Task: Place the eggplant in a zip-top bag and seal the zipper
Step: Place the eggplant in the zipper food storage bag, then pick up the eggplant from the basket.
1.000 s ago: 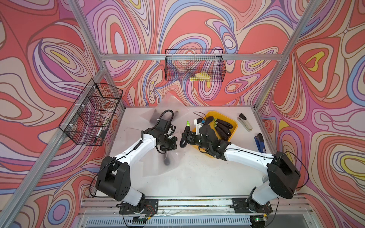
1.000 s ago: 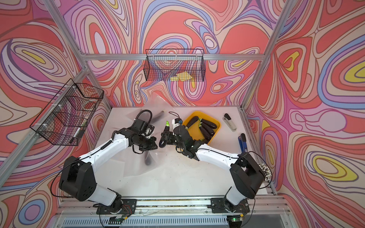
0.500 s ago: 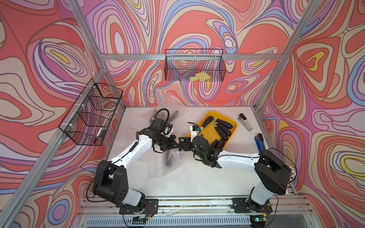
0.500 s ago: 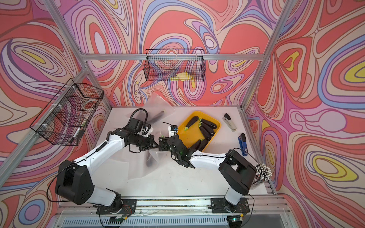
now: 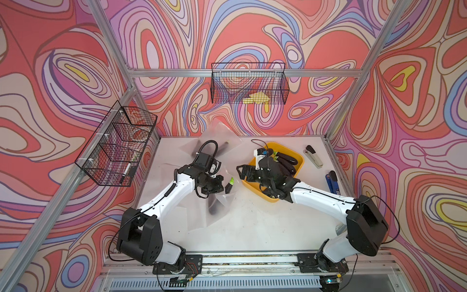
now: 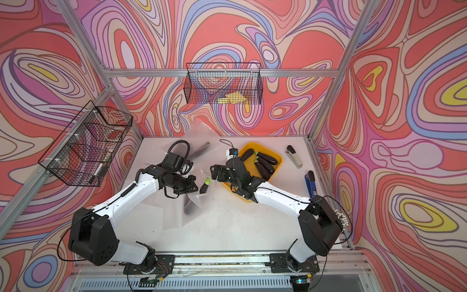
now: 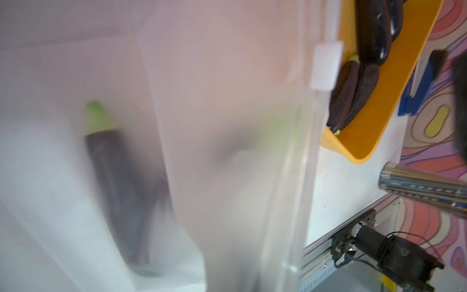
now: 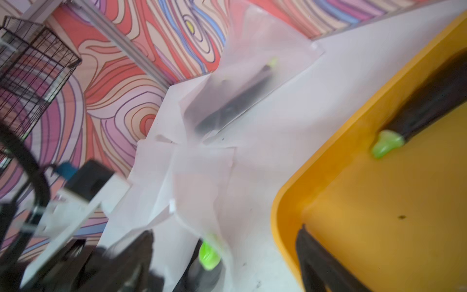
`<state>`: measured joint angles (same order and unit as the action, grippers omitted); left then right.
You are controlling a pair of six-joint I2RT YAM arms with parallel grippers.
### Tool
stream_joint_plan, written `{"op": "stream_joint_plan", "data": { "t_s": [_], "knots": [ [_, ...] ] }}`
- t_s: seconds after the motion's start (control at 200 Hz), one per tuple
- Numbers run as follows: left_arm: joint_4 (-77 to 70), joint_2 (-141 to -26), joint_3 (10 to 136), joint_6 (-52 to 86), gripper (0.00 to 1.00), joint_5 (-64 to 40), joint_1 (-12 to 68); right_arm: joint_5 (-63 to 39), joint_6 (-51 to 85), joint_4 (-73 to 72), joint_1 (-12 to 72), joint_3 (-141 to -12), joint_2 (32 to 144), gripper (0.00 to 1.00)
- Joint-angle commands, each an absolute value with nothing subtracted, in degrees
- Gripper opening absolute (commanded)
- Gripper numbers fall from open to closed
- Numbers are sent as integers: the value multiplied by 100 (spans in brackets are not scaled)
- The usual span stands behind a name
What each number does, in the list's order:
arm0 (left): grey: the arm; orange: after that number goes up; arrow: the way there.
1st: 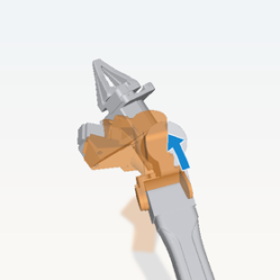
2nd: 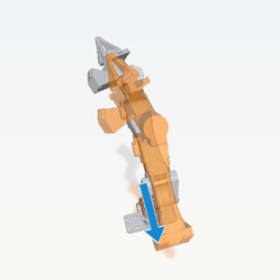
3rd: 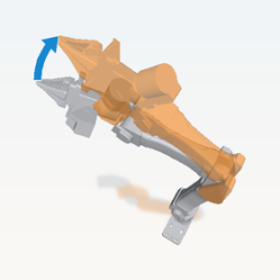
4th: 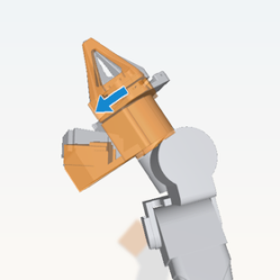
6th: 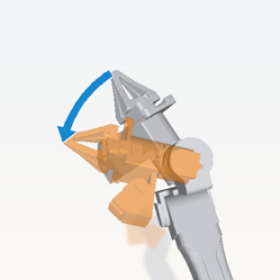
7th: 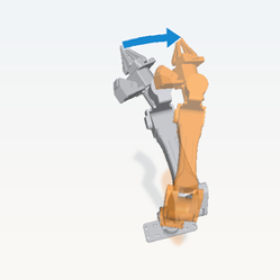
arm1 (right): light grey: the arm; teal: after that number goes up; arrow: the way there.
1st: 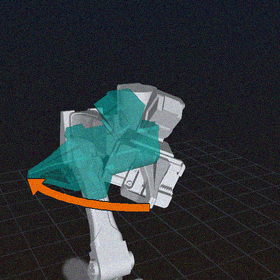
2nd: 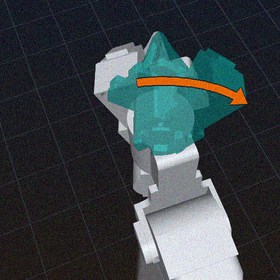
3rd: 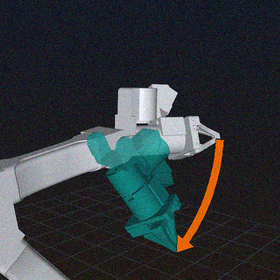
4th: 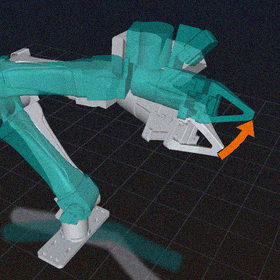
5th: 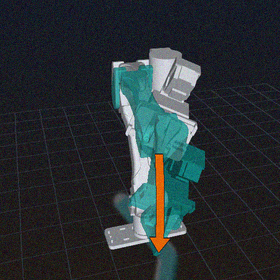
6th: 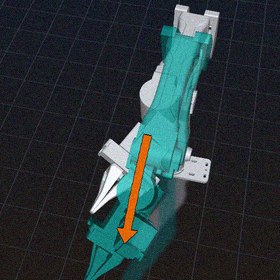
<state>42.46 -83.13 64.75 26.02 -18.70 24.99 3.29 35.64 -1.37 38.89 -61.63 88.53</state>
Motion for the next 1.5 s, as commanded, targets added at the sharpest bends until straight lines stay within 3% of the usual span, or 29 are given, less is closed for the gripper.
{"op": "stream_joint_plan", "data": {
  "t_s": [0.0, 0.125, 0.361, 0.546, 0.696, 0.816, 0.942, 1.302, 1.497],
  "knots": [
    [4557, -8330, 6500, 2255, 0, -529, 2769, 66, 3134, 378, 3445, -5981, 8654, 98],
    [3863, -8008, 6021, 2489, 0, -1020, 2614, -136, 3624, -201, 2745, -5616, 8834, 98],
    [4192, -8213, 6275, 2307, 0, -760, 2526, -588, 4114, -158, 1836, -6625, 10570, 75],
    [4144, -8206, 6285, 2298, 0, -863, 2458, -750, 4178, -270, 1583, -7393, 11601, 61],
    [4111, -8253, 6331, 2247, 0, -1094, 2447, -764, 4380, -468, 1529, -7681, 12030, 61],
    [3919, -8295, 6238, 1935, 0, -1872, 2447, -799, 4529, -650, 1512, -7825, 12275, 63],
    [4005, -8341, 6229, 1952, 0, -1702, 2452, -843, 4680, -727, 1503, -8001, 12510, 61],
    [4117, -8223, 6246, 1942, 0, -1631, 2426, -976, 4988, -1294, 1494, -7888, 12689, 33],
    [4118, -8215, 6278, 1978, 0, -1608, 2335, -944, 4634, -1230, 1494, -7456, 11912, 32]
  ]
}}
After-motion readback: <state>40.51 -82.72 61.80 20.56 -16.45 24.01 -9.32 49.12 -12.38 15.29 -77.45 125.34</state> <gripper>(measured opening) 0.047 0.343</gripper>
